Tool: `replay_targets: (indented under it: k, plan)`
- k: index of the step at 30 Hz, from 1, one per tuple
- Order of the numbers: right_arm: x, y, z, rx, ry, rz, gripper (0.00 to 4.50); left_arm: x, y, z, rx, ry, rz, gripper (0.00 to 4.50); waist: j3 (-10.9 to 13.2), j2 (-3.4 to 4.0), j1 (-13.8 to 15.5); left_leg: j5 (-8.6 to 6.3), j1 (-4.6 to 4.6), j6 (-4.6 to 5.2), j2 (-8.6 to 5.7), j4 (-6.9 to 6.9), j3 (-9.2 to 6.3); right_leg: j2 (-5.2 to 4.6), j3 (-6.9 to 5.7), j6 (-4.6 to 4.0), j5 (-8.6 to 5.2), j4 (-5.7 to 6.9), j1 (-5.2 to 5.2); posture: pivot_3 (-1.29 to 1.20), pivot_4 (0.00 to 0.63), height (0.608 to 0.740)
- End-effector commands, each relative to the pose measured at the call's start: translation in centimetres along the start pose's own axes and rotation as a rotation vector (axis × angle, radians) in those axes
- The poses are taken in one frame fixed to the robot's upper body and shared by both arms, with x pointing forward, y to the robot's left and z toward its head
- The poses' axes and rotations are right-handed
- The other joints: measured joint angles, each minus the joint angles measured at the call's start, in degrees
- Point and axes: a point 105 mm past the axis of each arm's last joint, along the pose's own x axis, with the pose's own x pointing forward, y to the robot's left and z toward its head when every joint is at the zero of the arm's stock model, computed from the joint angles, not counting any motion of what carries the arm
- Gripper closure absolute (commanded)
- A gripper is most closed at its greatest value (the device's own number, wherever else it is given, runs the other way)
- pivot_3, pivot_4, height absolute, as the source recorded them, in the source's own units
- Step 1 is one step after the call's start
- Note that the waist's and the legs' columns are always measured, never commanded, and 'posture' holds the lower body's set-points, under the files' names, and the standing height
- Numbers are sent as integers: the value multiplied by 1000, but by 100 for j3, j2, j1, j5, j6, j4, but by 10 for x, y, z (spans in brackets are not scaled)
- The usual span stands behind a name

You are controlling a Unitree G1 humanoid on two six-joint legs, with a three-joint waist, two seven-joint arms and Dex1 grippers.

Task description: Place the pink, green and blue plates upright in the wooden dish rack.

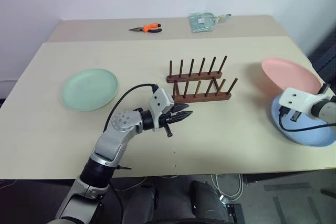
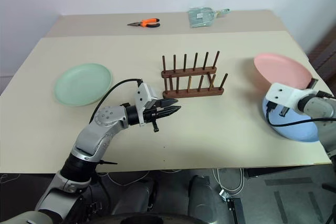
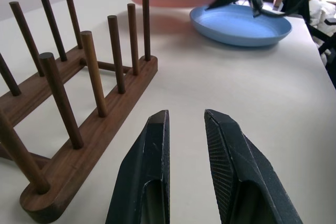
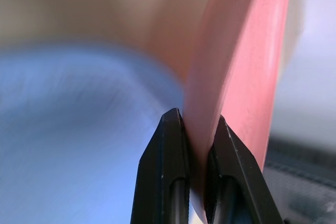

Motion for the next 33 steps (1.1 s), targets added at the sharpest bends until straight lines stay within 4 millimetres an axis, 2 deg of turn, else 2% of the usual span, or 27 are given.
replay_targets:
  k: [1,4,6,10,14,27,30,33]
  plan:
    - [-33,-61,102,582,-520,-132,4481,-4,4,13,30,-46,10,3475,5,-10,-67,0,5,0,6,-1,2,5,2,-3,2,1,2,0,150,740]
    - [-57,-61,154,902,-815,50,4481,-6,6,13,32,-41,7,3475,8,-20,-22,1,3,0,16,0,-20,19,0,-12,8,2,5,0,150,740]
    - [-62,-53,168,998,-868,153,4481,-7,7,13,38,-37,2,3475,6,-22,63,0,-2,0,19,-1,-39,25,-6,-33,20,-1,3,0,150,740]
    - [-54,-41,168,1123,-806,215,4481,-10,7,14,39,-37,3,3475,5,-23,204,0,-35,0,3,10,-46,21,-7,-48,14,-14,-9,0,150,740]
    - [-50,-35,170,1130,-781,232,4481,-11,6,14,40,-35,6,3475,3,-19,186,2,-67,-1,-3,18,-47,21,-7,-38,22,-12,-38,0,150,740]
    - [-26,-17,144,1205,-619,251,4481,-10,6,14,38,-36,13,3475,2,-17,175,6,-61,-4,1,16,-43,27,-7,-41,27,-6,-38,0,150,740]
    - [-21,-16,141,1178,-591,222,3280,-11,5,14,17,-34,8,3475,1,-16,166,6,-61,-4,1,16,-43,27,-7,-41,27,-6,-39,0,150,740]
    - [-23,-32,141,1041,-608,68,1843,-14,7,16,-46,-48,8,2573,1,-15,165,6,-60,-4,1,16,-42,27,-7,-41,27,-4,-39,0,150,740]
